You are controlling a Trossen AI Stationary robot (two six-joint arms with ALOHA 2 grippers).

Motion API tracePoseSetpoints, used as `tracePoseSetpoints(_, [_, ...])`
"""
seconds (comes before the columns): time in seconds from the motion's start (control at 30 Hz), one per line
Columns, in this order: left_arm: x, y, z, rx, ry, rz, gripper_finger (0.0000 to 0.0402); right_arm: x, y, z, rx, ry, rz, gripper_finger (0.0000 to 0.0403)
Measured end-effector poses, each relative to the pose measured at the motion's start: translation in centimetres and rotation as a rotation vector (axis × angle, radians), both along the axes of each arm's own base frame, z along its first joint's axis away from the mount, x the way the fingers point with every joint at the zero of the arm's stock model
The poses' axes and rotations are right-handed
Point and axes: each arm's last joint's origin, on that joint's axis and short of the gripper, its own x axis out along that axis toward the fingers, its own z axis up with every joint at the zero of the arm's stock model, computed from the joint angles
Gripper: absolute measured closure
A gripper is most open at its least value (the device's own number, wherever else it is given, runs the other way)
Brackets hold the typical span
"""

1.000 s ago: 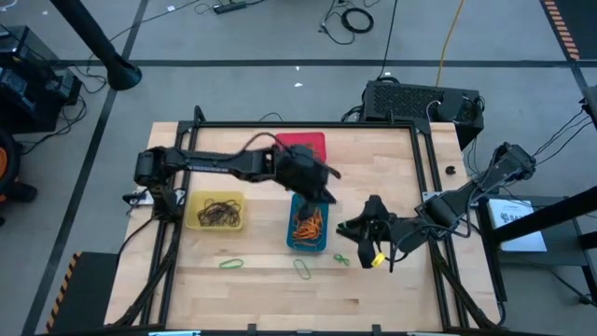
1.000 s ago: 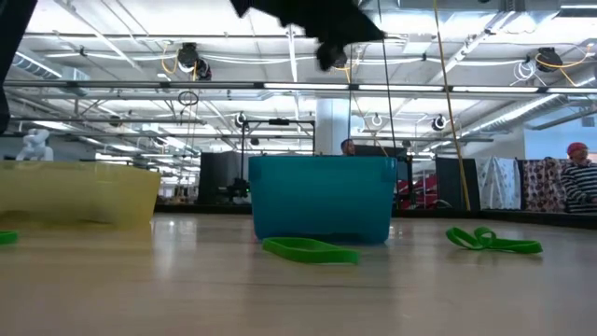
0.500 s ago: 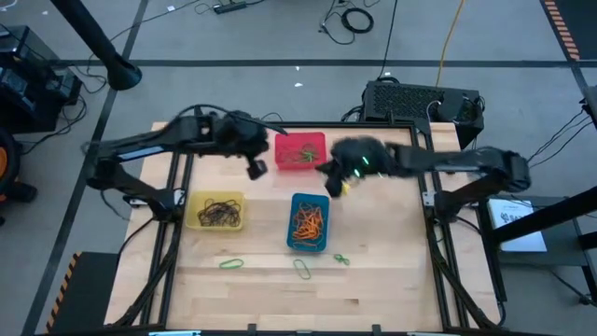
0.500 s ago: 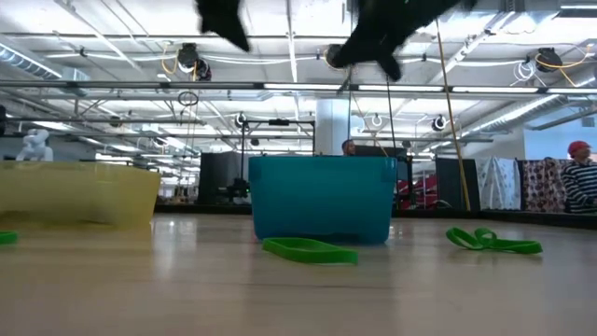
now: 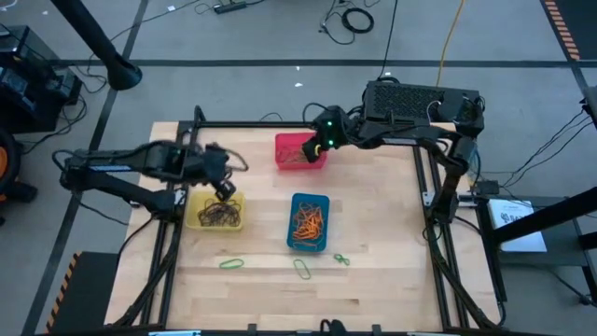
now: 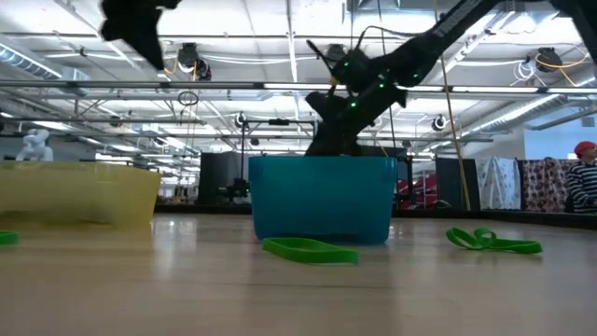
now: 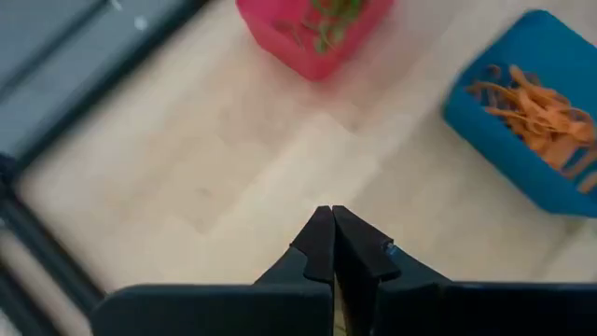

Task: Sort rubber bands into baskets
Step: Put the green rubber band into the red bin

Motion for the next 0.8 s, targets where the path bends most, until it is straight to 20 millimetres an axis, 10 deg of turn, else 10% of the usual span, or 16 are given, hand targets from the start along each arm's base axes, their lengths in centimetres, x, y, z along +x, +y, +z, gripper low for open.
tracePoseSetpoints(0.47, [0.4,-5.8,-5.6,-0.18,-0.102,-0.067,0.0399,1.0,-0.5,2.0,0.038,0.173,0.104,0.023])
tracePoseSetpoints(0.8, [0.3,-6.5,-8.1,-0.197,-0.085,-0.063,0.0388,0.3,0.0,2.8,0.088,0.309,0.146,0.0195])
